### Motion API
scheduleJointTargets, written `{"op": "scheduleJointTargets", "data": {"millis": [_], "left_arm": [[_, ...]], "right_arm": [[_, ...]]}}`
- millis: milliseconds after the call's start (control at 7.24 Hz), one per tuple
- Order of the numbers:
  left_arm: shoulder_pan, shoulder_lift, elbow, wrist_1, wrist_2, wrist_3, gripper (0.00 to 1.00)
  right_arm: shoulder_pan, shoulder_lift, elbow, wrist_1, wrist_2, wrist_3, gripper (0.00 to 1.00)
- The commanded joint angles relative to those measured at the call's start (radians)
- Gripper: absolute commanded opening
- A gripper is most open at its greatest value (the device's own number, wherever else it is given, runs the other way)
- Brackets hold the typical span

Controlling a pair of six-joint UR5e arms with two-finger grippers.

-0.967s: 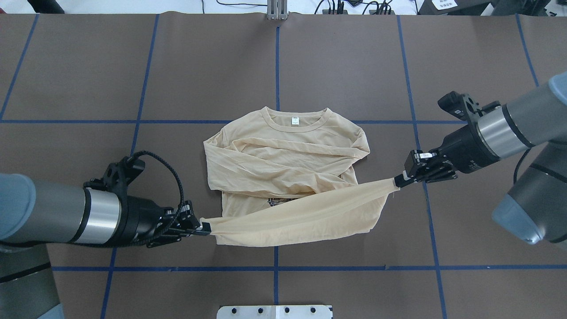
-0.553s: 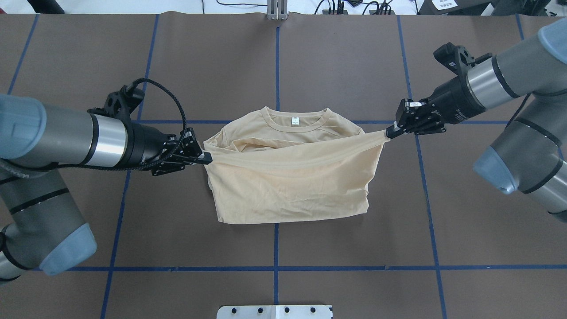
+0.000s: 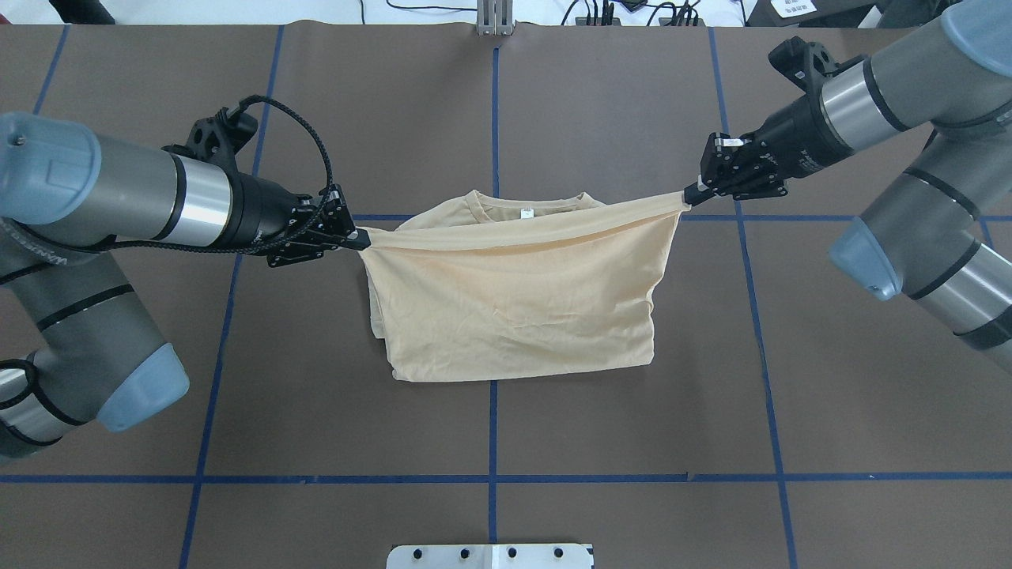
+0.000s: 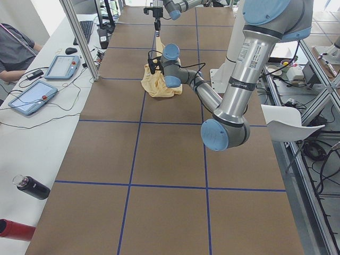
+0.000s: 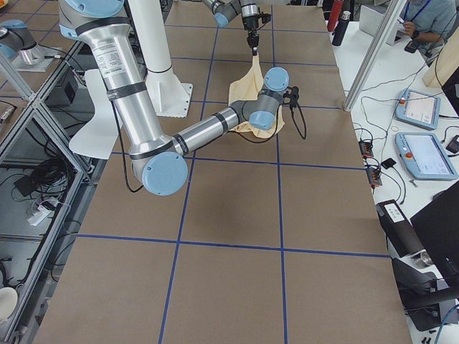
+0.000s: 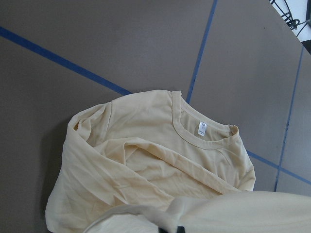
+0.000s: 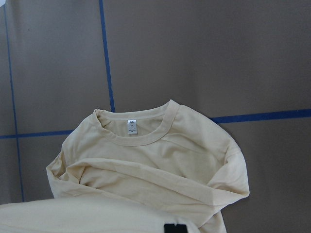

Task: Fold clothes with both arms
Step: 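Hold the hem taut above the collar with both grippers and lower it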

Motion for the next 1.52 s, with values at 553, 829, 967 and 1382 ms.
{"op": "scheduleJointTargets", "data": {"millis": [553, 829, 967, 1382], "left_arm": [[-0.016, 0.119, -0.191, 0.035, -0.107, -0.01, 0.0], [-0.007, 0.118, -0.195, 0.059, -0.106, -0.012, 0.0], [-0.005, 0.1, -0.155, 0.059, -0.103, -0.01, 0.0], [-0.004, -0.041, 0.055, 0.051, -0.077, 0.002, 0.0]], "right_arm": [[0.015, -0.016, 0.041, 0.004, 0.115, 0.012, 0.0], [0.014, -0.026, 0.044, 0.003, 0.118, 0.013, 0.0], [0.012, -0.024, 0.035, 0.001, 0.106, 0.012, 0.0], [0.008, -0.007, -0.019, -0.007, 0.054, 0.004, 0.0]]}}
